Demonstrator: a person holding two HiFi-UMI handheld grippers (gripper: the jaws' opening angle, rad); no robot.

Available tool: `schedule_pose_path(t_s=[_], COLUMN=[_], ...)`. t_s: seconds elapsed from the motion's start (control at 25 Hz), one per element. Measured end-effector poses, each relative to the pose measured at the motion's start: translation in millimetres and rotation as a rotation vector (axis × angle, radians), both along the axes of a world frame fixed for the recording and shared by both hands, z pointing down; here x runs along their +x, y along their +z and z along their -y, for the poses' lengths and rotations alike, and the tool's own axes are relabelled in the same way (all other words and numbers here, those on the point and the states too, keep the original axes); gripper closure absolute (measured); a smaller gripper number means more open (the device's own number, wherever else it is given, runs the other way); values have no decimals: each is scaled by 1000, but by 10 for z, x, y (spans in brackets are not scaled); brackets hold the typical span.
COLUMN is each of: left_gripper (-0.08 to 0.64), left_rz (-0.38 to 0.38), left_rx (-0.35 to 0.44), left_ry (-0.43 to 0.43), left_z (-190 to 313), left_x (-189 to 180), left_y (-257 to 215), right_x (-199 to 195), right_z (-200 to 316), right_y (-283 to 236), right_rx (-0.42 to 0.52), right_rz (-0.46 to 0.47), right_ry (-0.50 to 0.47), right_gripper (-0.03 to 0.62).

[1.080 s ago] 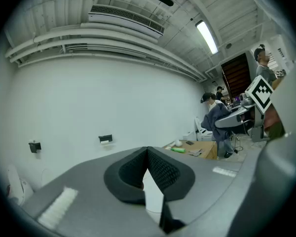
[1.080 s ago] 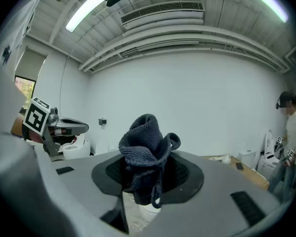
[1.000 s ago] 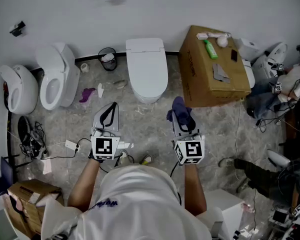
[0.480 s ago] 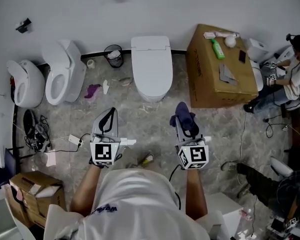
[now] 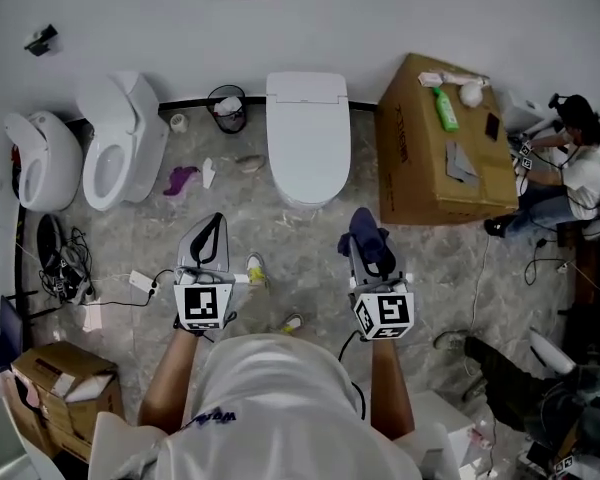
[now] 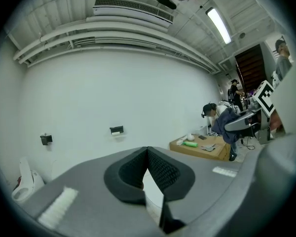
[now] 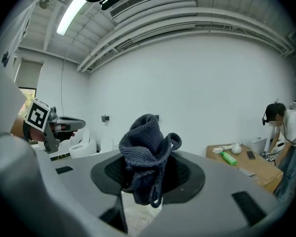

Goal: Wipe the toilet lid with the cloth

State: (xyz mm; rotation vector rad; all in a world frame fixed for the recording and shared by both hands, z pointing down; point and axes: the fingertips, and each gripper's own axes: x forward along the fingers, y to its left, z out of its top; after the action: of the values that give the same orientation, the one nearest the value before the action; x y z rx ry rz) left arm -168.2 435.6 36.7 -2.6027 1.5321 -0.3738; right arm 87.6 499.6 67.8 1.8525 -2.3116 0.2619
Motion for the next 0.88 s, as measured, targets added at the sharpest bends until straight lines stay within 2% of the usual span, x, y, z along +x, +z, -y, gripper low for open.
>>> schedule_pose_path(t_s=[0.24,0.4,0.56,0.76,0.88], left_gripper=[560,560,560,560,560], left_rz=[-30,-61,-46,-72,-76], left_rx=[29,1,-21,-64,-89], left_ry=[25,57,105,97,99], left_z=[881,1400,1786,2068,2227], left_x=[-151,-332,-406,-384,-247], left_y=[-129,-53,69,216,309], right_x=[-232,-353,-376,-277,-196], right_z=[707,1160,1497,1702,1895], right_y=[-6,-67,-149,-73,-2], right_rx=[-73,-97,-97,-129,-140], right_rz=[-76,-110,-128,-147,-149], right_ry=[11,53,76,98,86], right_gripper=[423,423,423,423,423])
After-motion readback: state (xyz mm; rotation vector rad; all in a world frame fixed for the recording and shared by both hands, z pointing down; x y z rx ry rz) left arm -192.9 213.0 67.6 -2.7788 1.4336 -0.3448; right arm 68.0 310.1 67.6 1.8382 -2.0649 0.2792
